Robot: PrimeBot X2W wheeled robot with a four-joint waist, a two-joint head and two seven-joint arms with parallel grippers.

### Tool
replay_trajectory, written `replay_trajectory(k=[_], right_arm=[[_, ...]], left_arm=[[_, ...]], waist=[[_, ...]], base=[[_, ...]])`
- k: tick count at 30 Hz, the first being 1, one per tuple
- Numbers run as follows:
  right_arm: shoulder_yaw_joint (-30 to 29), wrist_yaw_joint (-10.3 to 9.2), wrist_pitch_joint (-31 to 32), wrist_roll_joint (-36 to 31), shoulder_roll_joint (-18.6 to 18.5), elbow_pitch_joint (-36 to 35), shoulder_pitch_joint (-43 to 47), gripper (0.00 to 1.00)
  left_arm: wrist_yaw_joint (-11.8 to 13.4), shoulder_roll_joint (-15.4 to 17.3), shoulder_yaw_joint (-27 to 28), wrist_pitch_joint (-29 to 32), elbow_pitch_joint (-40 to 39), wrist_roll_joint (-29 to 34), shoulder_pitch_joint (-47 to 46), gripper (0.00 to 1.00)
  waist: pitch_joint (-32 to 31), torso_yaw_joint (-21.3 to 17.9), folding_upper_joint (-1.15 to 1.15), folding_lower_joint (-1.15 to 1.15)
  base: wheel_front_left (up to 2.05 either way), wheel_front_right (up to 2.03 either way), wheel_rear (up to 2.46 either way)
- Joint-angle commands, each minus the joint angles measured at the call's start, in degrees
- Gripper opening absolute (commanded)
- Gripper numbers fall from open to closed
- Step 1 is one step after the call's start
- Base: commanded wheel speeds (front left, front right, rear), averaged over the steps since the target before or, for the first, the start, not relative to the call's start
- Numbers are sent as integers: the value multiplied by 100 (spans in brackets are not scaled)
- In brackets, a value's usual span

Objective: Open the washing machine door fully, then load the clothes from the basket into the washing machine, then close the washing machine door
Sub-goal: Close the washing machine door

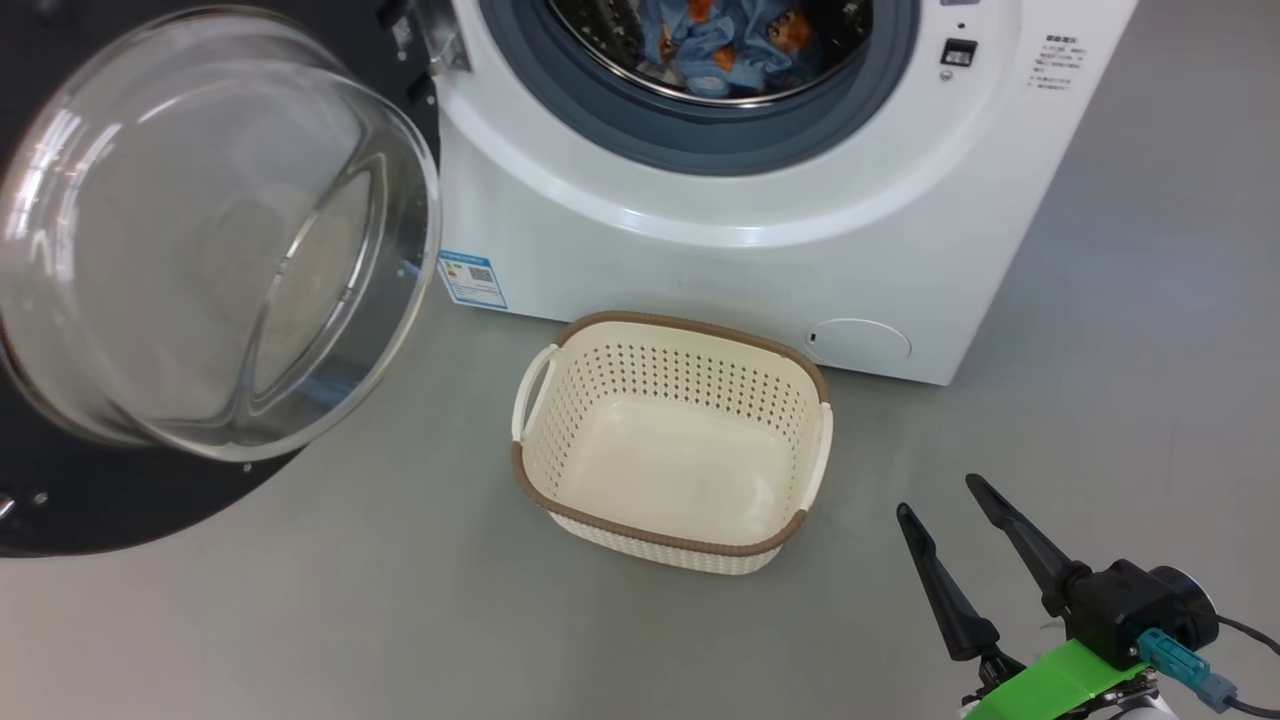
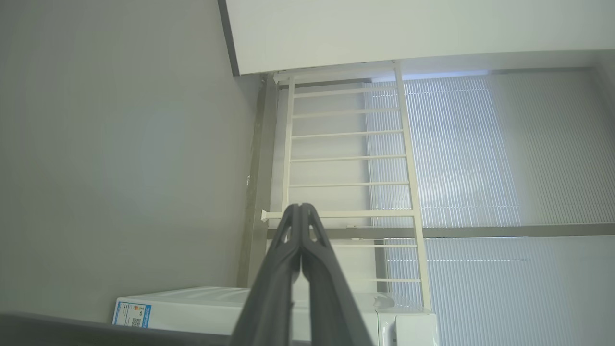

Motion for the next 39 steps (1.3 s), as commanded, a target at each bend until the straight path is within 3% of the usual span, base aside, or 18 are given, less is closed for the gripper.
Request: replay_trajectory(k=[1, 15, 39], right_arm=[[122, 9, -27, -67, -63, -142, -157, 100], [91, 9, -27, -90, -119, -166, -207, 100], [89, 9, -27, -136, -105, -159, -319, 100]], left_arm=[[3, 433, 33, 42, -76, 51, -155, 0], [-194, 507, -299, 239, 428, 200, -358, 0], [-388, 603, -744, 1110, 688, 257, -327, 0]], waist=[[83, -96, 0, 0], [207, -334, 0, 0], [326, -362, 0, 0]], base=[[0, 0, 0], [0, 0, 0], [0, 0, 0]])
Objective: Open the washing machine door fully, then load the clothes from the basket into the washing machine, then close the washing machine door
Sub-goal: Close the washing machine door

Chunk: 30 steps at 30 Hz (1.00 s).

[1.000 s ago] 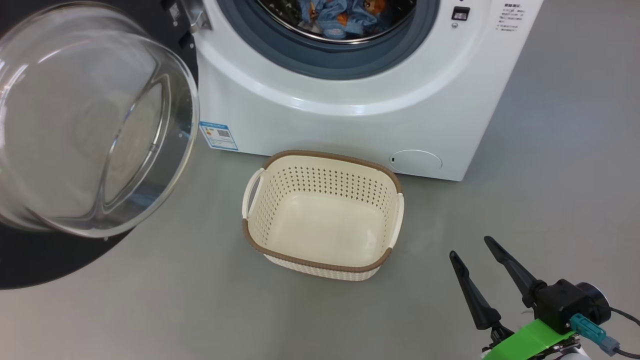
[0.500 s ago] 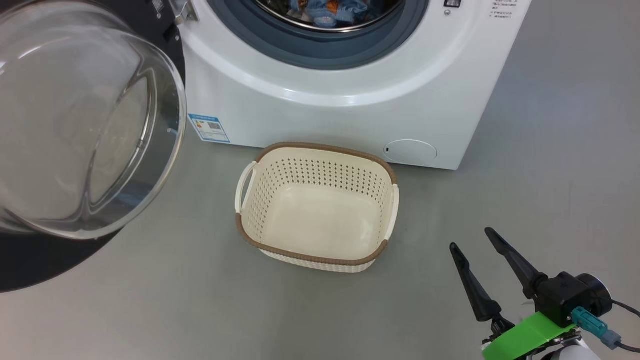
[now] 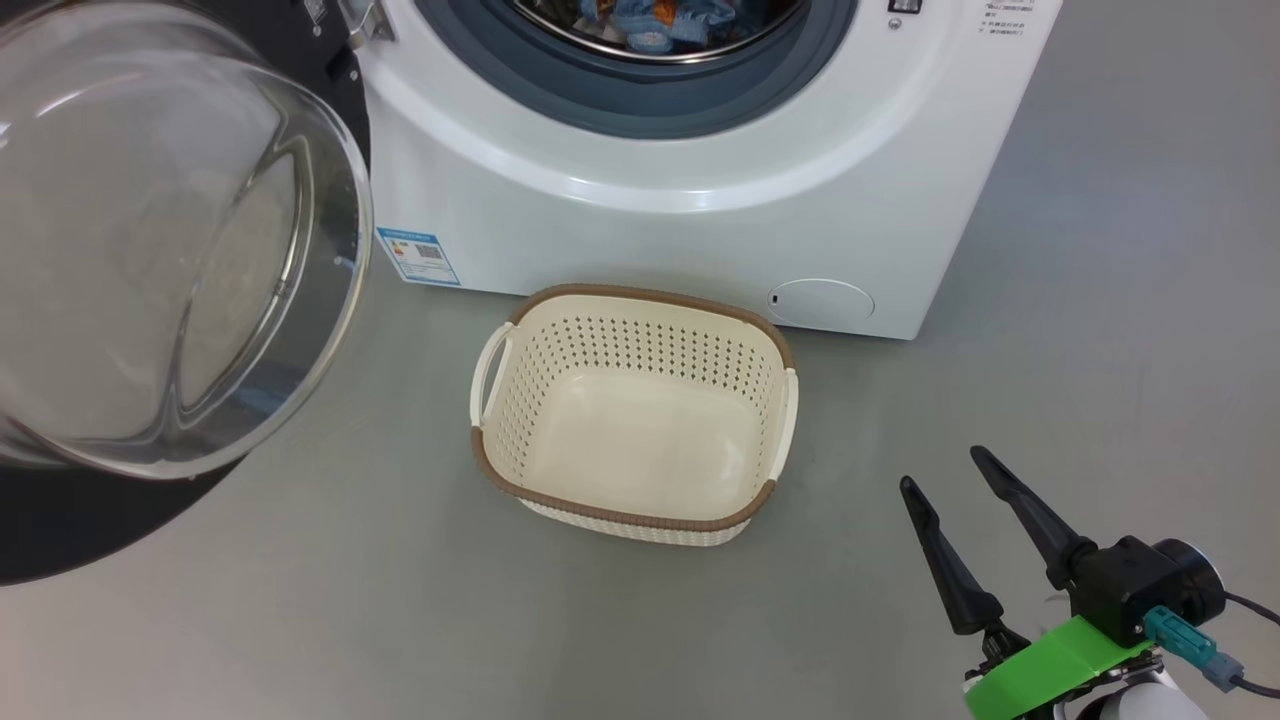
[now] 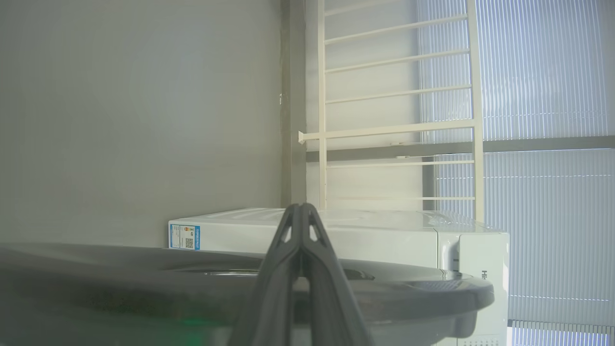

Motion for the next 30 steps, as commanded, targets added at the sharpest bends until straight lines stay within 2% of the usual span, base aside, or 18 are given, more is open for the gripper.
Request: replay_trajectory(k=[1, 13, 30], right_arm=[[115, 9, -27, -89, -61, -134, -114, 100], [135, 9, -27, -65, -97, -125, -78, 100], [92, 9, -27, -51, -27, -124, -30, 100]], left_arm=[[-34, 453, 52, 86, -127, 110, 42, 0], [-69, 386, -120, 620, -307, 81, 287, 0], [99, -2, -204, 1198, -1068, -149, 588, 0]], waist=[[-13, -3, 0, 0], [-127, 12, 0, 0], [-235, 39, 0, 0]], base=[[0, 0, 0], [0, 0, 0], [0, 0, 0]])
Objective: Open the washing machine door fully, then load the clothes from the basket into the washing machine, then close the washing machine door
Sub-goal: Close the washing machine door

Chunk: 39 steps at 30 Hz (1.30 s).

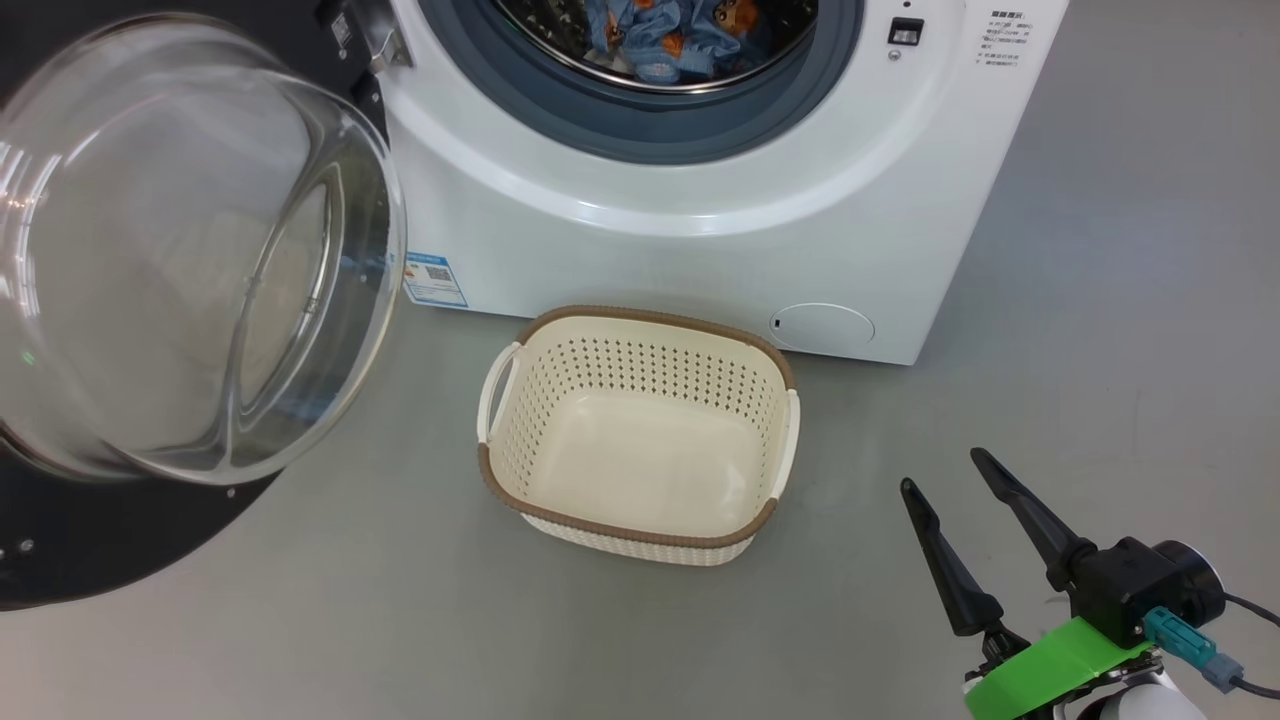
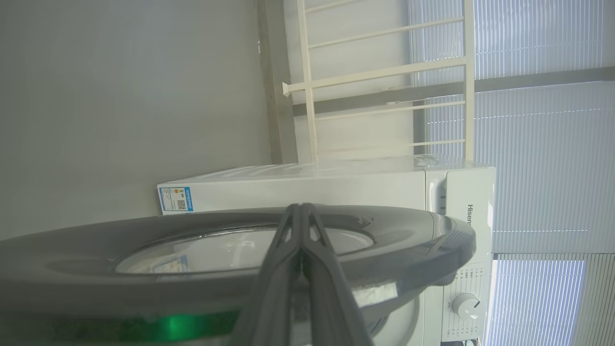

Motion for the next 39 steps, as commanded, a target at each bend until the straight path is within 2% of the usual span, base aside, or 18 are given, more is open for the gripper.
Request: replay_trajectory(k=[1, 22, 39], right_arm=[[82, 9, -27, -54, -18, -139, -23, 100], [43, 9, -27, -46, 101, -148, -6, 100], [48, 9, -27, -23, 136, -175, 110, 100]], left_arm=[[51, 163, -8, 160, -245, -59, 108, 0], [280, -297, -46, 459, -1053, -237, 446, 0], [643, -420, -112, 752, -1876, -252, 852, 0]], waist=[[-8, 20, 0, 0], [-159, 53, 0, 0], [-381, -255, 0, 0]], base=[[0, 0, 0], [0, 0, 0], [0, 0, 0]])
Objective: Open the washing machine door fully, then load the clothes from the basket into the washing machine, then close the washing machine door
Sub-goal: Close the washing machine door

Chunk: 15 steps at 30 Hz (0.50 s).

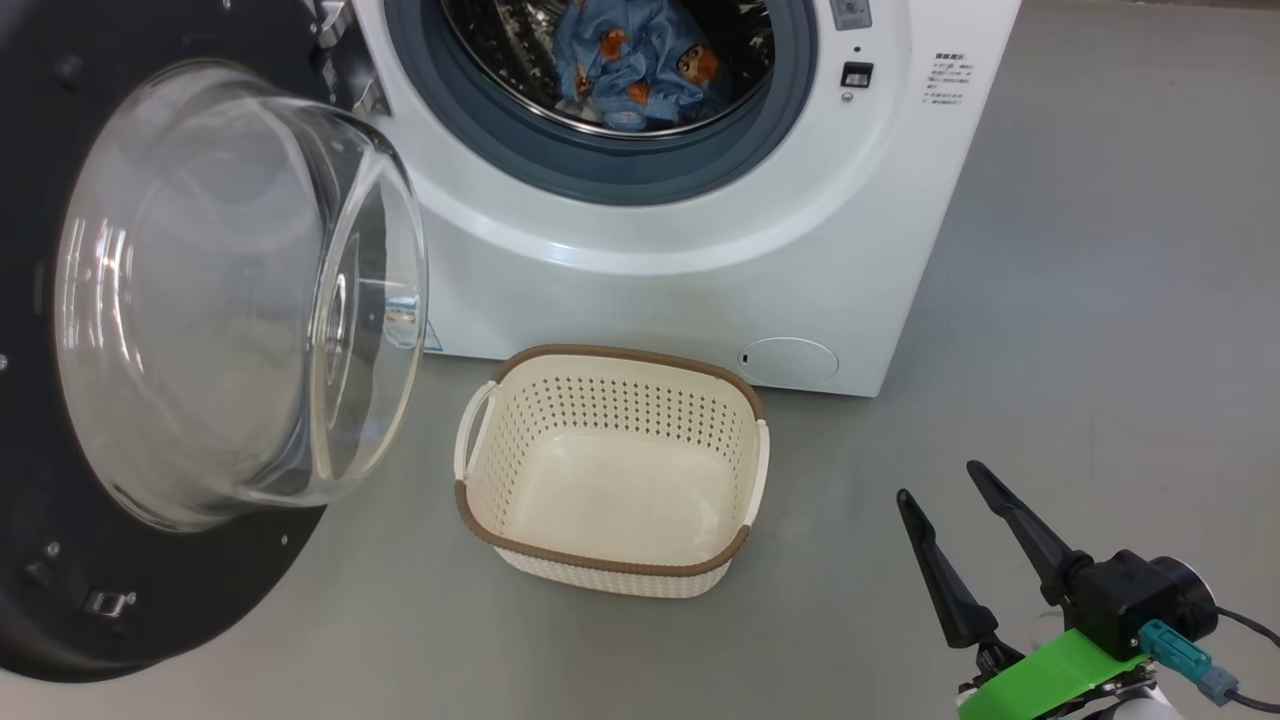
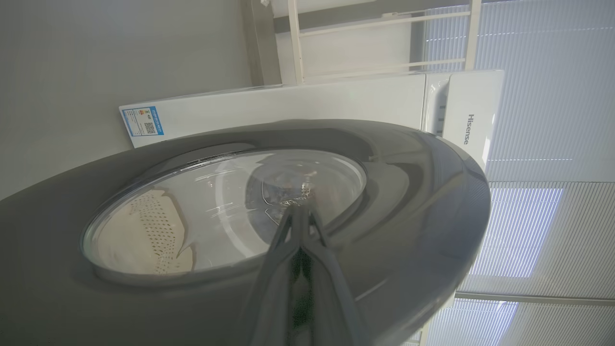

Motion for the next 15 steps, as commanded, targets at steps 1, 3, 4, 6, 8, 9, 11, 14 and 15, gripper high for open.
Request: replay_trajectory(k=[1, 3, 4, 6, 8, 9, 11, 14, 15], right_arm=[[107, 9, -27, -24, 8, -146, -17, 100], [103, 9, -27, -26, 33, -145, -9, 100], [104, 9, -27, -26, 47, -145, -6, 100], [101, 9, -27, -24, 73, -145, 4, 100], [96, 9, -27, -20, 81, -149, 8, 100], [88, 9, -27, -18, 89, -154, 11, 100], [89, 9, -27, -17, 103, -157, 15, 100], [97, 9, -27, -12, 124, -163, 19, 100], [98, 9, -27, -11, 127, -167, 18, 100]], left_arm=[[46, 244, 97, 122, -278, -91, 4, 0], [91, 216, 83, 172, -386, -111, 36, 0], [112, 205, 71, 187, -439, -109, 58, 0], [162, 173, 55, 220, -544, -121, 88, 0], [186, 159, 53, 249, -595, -140, 98, 0], [215, 146, 50, 268, -640, -153, 106, 0], [263, 98, 15, 296, -737, -157, 135, 0], [318, 21, -37, 340, -881, -167, 190, 0], [333, 7, -56, 360, -927, -166, 212, 0]], waist=[[-37, -42, 0, 0], [-57, -64, 0, 0], [-71, -75, 0, 0], [-106, -100, 0, 0], [-114, -111, 0, 0], [-122, -120, 0, 0], [-129, -140, 0, 0], [-132, -182, 0, 0], [-127, -199, 0, 0]], base=[[0, 0, 0], [0, 0, 0], [0, 0, 0], [0, 0, 0], [0, 0, 0], [0, 0, 0], [0, 0, 0], [0, 0, 0], [0, 0, 0]])
